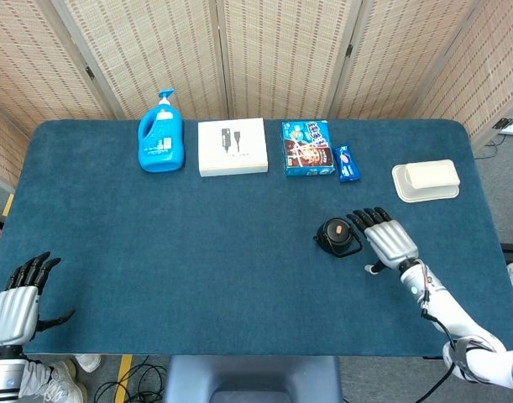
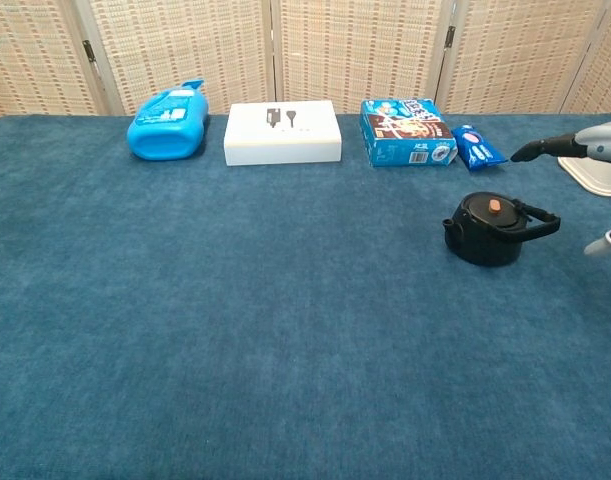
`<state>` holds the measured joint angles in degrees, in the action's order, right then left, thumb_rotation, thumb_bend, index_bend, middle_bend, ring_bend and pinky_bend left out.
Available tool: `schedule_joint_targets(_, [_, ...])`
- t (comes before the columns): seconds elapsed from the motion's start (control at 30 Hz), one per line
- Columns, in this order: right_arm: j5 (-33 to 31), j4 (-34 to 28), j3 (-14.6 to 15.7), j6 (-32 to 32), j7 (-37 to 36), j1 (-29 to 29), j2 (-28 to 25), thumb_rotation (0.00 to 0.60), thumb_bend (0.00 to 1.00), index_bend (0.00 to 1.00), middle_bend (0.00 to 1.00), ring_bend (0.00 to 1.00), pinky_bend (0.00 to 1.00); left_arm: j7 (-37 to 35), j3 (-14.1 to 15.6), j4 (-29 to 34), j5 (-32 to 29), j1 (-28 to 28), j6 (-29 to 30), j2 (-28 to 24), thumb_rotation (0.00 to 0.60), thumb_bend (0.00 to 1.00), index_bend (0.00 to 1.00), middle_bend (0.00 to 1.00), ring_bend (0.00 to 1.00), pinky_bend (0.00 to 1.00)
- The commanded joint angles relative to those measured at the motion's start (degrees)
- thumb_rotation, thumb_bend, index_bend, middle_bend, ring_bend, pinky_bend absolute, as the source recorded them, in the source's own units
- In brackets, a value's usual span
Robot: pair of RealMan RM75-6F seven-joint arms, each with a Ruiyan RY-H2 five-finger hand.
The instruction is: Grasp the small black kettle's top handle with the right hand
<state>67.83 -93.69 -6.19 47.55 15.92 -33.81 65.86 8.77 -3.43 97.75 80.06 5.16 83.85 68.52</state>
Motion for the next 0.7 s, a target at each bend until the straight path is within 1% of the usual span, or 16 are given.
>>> schedule_joint_targets(0.03, [3.02,-3.31,1.63,3.57,0.42,1.85,-1.72,0.600,0.02,0.03,0.17,0.04,0.00,-0.09,0.03,0.00,0.19,0.02,0.03,0.00,0.600,0.15,0.17,0.10,0.11,0.14])
schedule_joint_targets(0.2, [5.80,-3.58,2.49,5.43,-0.44,2.50,-0.39,0.600,0.02,0.14,0.25,0.11,0.00,-0.55,0.18,-0.09,0.39,-0.27,0.37,-0.13,0.600,0.15,0.17,0.10,0.11,0.14])
schedule_joint_targets(0.33, [5.96,-2.65,2.37,5.72,-1.02,2.33,0.97,0.600,0.02,0.24,0.28,0.15,0.00,-0.99,0.33,-0.33,0.34,-0.58,0.54,-0.28,0.600,0.15,0.17,0.10,0.11,0.14])
schedule_joint_targets(0.53, [5.48,-0.83,2.04,5.10,-1.68,1.56,2.99,0.600,0.02,0.31,0.33,0.24,0.00,-1.46,0.42,-0.68,0.38,-0.77,0.58,-0.27,0.600,0.15,0.17,0.10,0.11,0.14])
schedule_joint_targets(0.7, [4.79,-0.12,1.84,4.82,-1.80,1.14,3.87,0.600,0.02,0.34,0.37,0.27,0.00,-1.66,0.42,-1.04,0.44,-0.74,0.44,-0.14,0.600,0.15,0.17,0.10,0.11,0.14])
